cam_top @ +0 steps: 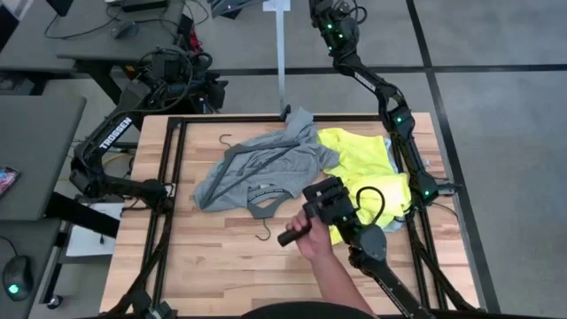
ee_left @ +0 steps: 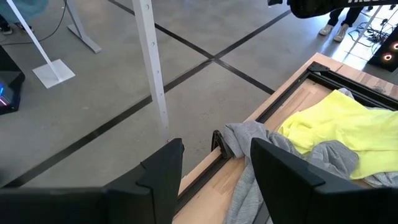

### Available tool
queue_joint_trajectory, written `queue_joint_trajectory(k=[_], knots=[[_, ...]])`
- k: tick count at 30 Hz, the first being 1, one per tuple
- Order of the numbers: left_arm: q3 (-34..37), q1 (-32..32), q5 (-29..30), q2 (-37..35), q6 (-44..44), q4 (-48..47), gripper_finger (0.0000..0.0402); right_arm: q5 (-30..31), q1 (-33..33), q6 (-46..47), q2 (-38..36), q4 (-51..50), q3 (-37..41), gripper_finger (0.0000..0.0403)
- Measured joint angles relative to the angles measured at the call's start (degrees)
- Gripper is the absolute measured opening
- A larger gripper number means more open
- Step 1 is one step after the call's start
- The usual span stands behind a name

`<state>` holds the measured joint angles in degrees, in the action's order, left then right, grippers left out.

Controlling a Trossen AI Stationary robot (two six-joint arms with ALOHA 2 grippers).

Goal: Hang clothes
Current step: Remove the black hanger from clothes rack

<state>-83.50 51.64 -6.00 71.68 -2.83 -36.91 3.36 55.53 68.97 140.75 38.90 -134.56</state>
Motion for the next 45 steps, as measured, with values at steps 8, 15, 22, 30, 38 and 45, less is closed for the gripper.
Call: queue_joint_trajectory(k=[8,15,22,30,38,45], knots=[[0.0,0.0,0.0,0.0,-0.4,0.4,0.0173,3.0,0.0,-2.0,0.0,0.0,-0.4,0.021],[0.0,0.0,0.0,0.0,-1.0,0.5,0.0173,4.2,0.7,-3.2,0.0,2.2,-0.4,0.0193],[0.0,0.0,0.0,0.0,-0.9,0.4,0.0173,4.2,1.3,-3.5,0.0,4.0,-0.4,0.0165],[0.0,0.0,0.0,0.0,-0.8,0.4,0.0173,4.1,1.2,-3.4,0.0,3.6,-0.4,0.0067],[0.0,0.0,0.0,0.0,-0.9,0.4,0.0173,3.4,1.1,-2.8,-0.2,4.8,-0.5,0.0019],[0.0,0.0,0.0,0.0,-1.0,0.3,0.0173,1.4,0.7,-0.8,-0.2,5.9,-0.5,0.0015]])
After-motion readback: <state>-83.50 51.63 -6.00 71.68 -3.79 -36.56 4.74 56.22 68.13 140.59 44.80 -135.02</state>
